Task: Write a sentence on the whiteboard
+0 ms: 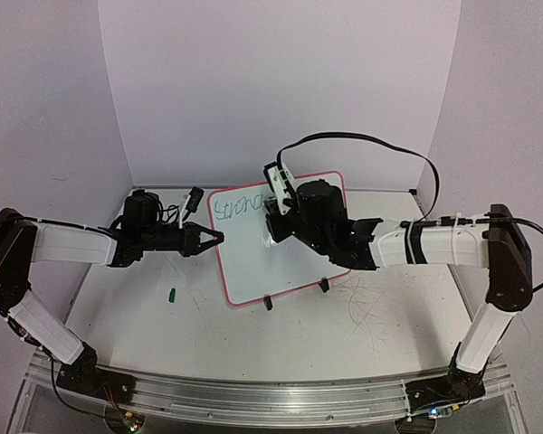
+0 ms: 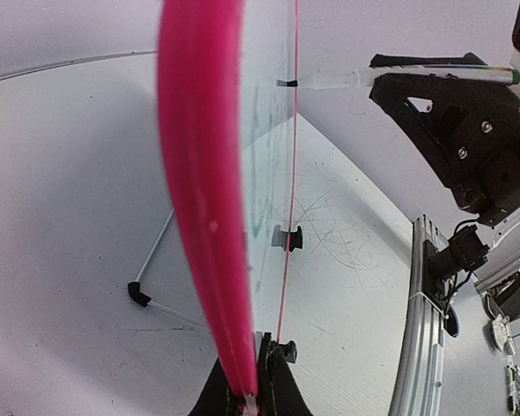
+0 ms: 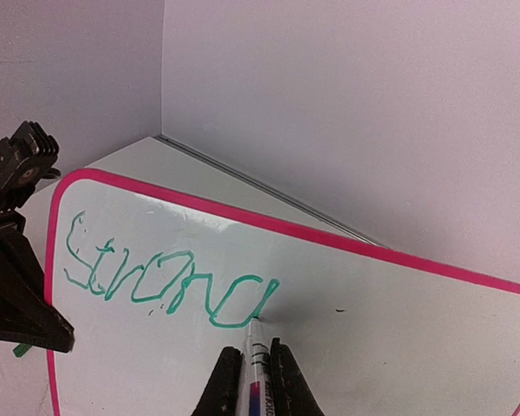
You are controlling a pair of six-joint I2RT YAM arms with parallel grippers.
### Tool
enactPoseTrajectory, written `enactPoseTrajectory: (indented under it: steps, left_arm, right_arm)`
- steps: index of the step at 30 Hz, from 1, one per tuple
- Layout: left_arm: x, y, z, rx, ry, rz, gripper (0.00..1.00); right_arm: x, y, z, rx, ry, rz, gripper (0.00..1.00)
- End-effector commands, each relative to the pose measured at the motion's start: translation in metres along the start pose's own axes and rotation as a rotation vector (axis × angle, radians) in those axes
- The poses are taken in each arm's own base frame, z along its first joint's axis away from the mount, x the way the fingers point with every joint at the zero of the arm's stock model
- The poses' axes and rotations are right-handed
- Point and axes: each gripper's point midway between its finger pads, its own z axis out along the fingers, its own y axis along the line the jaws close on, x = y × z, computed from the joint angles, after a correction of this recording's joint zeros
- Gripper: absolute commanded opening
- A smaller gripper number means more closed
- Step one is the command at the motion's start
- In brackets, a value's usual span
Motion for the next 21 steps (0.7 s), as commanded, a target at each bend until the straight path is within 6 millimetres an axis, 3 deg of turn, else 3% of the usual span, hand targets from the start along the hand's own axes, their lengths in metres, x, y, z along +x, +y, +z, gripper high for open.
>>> enactPoseTrajectory:
  steps: [1,14,17,21]
  left_arm:
    - [-0.019,0.02,-0.002,-0.121,-0.046,0.107,0.0]
    - [-0.019,0.02,-0.002,-0.121,-0.047,0.107,0.0]
    - [-0.019,0.02,-0.002,-0.121,-0.046,0.107,0.0]
    - [-0.017,0.021,-0.001,-0.123,-0.042,0.106,0.0]
  right_arm:
    - [0.005,-0.004,-0.009,0.002,0.027,0.016,0.0]
    - [0.023,0.016,-0.012,-0.053,0.07,0.025,0.0]
    - [0.017,0.021,-0.009,-0.066,0.057,0.031,0.0]
    - [-0.007,0.025,-0.003,-0.08,-0.002,0.047,0.0]
